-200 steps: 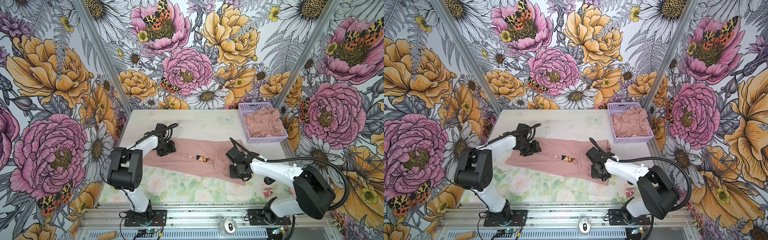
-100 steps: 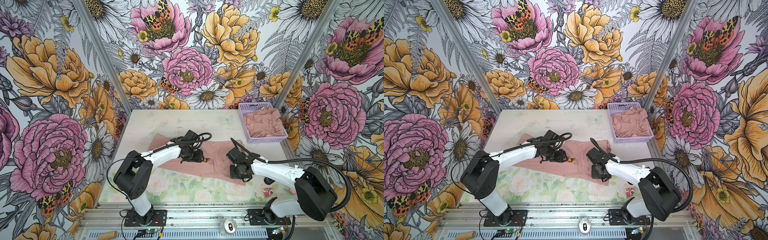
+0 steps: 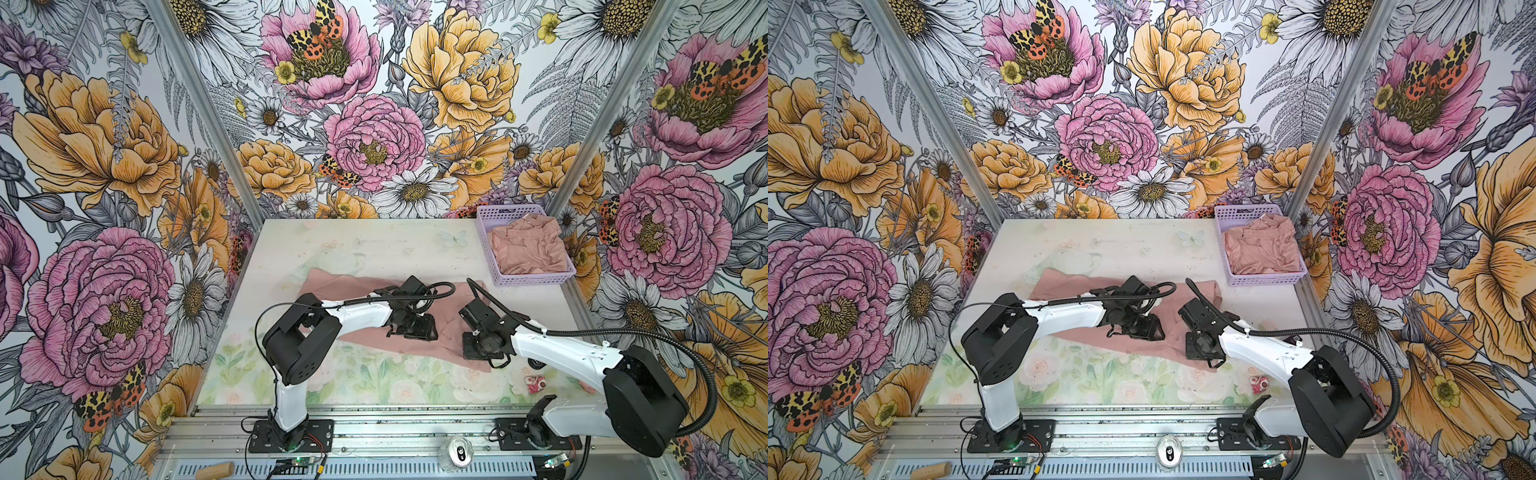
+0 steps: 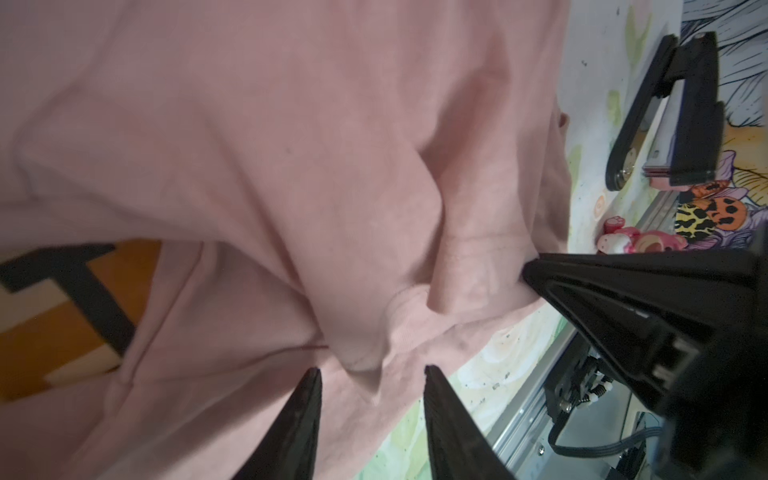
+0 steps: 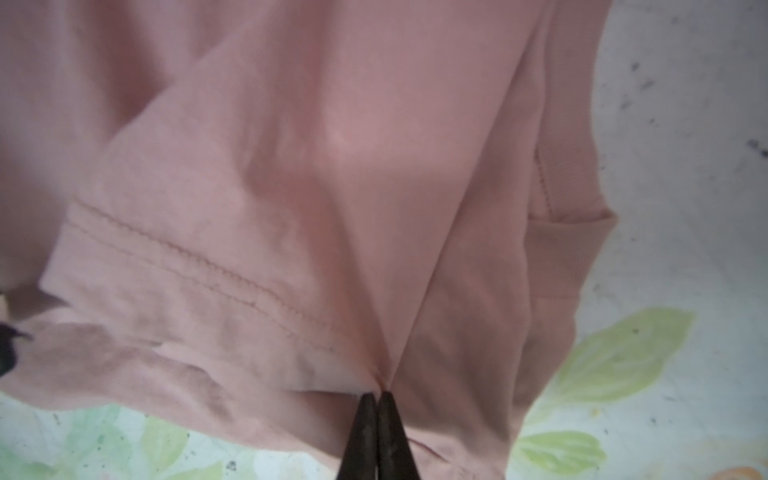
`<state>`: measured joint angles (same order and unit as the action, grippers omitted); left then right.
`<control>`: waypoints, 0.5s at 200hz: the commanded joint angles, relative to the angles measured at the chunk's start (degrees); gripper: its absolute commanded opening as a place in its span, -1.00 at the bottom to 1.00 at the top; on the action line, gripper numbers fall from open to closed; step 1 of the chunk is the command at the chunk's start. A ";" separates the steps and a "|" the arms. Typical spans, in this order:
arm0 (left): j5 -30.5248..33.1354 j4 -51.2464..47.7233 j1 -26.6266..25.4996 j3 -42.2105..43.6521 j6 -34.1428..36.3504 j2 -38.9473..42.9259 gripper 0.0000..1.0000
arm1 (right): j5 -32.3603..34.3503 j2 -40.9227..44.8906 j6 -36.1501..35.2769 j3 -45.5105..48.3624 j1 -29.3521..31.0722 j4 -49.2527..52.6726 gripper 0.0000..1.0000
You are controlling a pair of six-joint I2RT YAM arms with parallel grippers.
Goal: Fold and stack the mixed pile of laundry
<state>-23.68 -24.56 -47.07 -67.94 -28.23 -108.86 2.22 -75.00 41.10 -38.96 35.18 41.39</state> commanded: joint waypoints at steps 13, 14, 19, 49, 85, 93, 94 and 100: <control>0.90 -0.64 -0.07 -2.95 -0.95 -1.80 -0.22 | -0.64 2.98 0.33 1.17 -0.32 -0.08 -1.00; 0.95 -0.70 -0.06 -3.10 -0.95 -1.89 -0.22 | -0.68 3.00 0.35 1.17 -0.30 -0.08 -1.00; 1.24 -1.09 -0.01 -3.45 -0.95 -2.26 -0.23 | -0.52 3.02 0.36 1.17 -0.37 -0.03 -1.00; 2.22 -3.02 -0.01 -4.49 -1.00 -3.25 -0.42 | -0.46 2.74 -0.02 0.82 -0.35 -0.17 -1.00; 4.34 -4.40 0.09 -2.34 -1.37 -1.13 -0.58 | -0.73 2.40 0.16 1.15 -0.33 -0.23 -1.00; 4.35 -4.60 0.21 -1.61 -1.47 -0.77 -0.64 | -0.86 2.35 0.29 1.32 -0.37 -0.17 -1.00; 4.39 -4.61 0.26 -1.55 -1.48 -0.71 -0.65 | -0.88 2.38 0.29 1.29 -0.37 -0.17 -1.00; 4.38 -4.70 0.36 -0.97 -1.53 -0.51 -0.68 | -0.90 2.41 0.36 1.43 -0.37 -0.24 -1.00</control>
<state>-21.43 -27.68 -47.07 -70.91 -29.47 -111.48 1.67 -72.90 41.10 -38.39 35.18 41.28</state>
